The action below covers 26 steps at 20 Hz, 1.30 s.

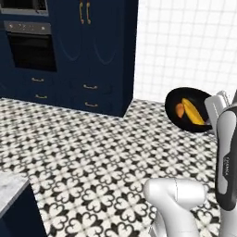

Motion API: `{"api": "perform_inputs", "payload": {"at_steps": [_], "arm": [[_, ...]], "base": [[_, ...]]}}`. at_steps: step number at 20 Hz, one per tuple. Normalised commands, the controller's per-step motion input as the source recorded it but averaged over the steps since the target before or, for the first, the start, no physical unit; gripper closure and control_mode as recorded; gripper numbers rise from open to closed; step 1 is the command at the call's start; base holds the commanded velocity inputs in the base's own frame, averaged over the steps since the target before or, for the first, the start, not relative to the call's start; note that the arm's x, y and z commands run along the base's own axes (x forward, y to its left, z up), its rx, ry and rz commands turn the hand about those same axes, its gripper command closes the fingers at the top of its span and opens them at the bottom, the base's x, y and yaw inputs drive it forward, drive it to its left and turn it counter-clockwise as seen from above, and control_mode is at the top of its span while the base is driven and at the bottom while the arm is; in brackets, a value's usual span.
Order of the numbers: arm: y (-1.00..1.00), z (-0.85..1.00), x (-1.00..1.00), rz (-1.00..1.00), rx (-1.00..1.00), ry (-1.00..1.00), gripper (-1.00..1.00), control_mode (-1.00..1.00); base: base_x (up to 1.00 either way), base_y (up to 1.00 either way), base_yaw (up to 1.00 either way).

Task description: Pick the chicken drumstick and corn from their plates and place them in the bowl. Then put the bowl in the fridge.

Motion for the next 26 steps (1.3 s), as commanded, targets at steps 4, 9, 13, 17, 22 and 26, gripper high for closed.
{"api": "perform_inputs", "payload": {"at_steps": [4,9,13,17,22,26], "arm": [[0.00,0.00,0.00,0.00,0.00,0.00,1.00,1.00],[0.00,0.00,0.00,0.00,0.00,0.00,1.00,1.00],[0.00,0.00,0.00,0.00,0.00,0.00,1.00,1.00],[0.00,0.00,0.00,0.00,0.00,0.00,1.00,1.00],[0.00,0.00,0.00,0.00,0.00,0.00,1.00,1.00],[0.00,0.00,0.00,0.00,0.00,0.00,1.00,1.00]], "base": [[1.00,-0.42,0.42],[1.00,-0.40,0.46],[1.00,-0.35,0.50],[1.00,-0.04,0.57],[1.00,0.00,0.65],[1.00,-0.01,0.65]]}}
